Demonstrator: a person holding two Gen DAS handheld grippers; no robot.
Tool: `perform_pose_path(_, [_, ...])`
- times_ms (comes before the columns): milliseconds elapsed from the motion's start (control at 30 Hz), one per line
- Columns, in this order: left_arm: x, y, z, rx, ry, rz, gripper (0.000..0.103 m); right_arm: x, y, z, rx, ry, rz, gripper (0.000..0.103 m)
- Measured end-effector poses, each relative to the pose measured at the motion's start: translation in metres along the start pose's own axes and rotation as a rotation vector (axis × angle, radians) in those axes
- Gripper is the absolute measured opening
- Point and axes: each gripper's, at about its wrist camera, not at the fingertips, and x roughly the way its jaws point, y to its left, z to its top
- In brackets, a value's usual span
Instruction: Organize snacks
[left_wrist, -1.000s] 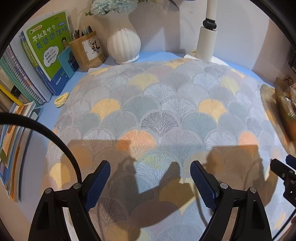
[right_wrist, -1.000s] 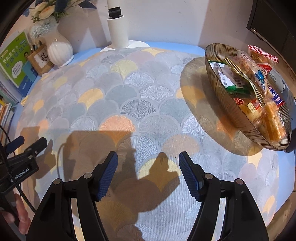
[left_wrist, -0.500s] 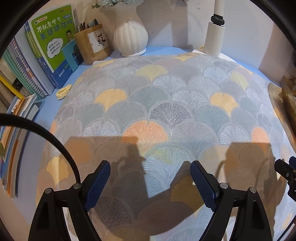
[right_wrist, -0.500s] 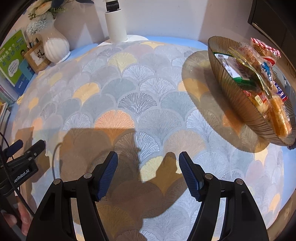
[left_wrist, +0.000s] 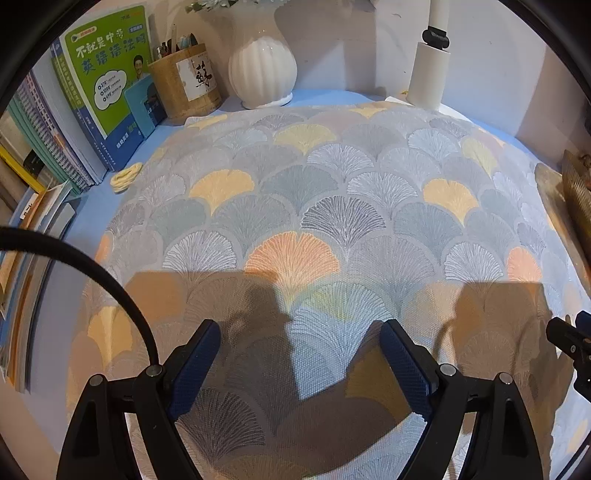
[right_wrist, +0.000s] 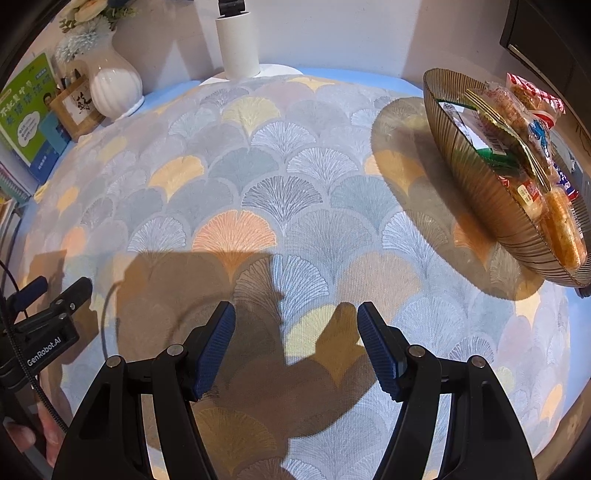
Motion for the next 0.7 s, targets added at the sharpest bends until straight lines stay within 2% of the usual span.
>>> perform_pose_path(200, [0.005,0.007,-0.003,-0.027,-0.018,-0.001,0.102,0.008,-0.002,-0.006,-0.003,0.004,-0.009,0.068])
perform_pose_path(367, [0.006,0.008,-0.007,-0.035,-0.041,-0.007,0.103,0.008,-0.005,-0.015,-0.012,-0.035,-0.025,0.082])
perform_pose_path(500, [0.007,0.009,-0.007,-0.032,-0.061,-0.020,0.103,0.014,-0.015,-0.018,0.013,-0.058,-0.034,0.103])
perform_pose_path(700, [0.009,0.012,-0.006,-0.031,-0.085,-0.041,0.103,0.013,-0.017,-0.023,0.001,-0.144,-0.032,0.103])
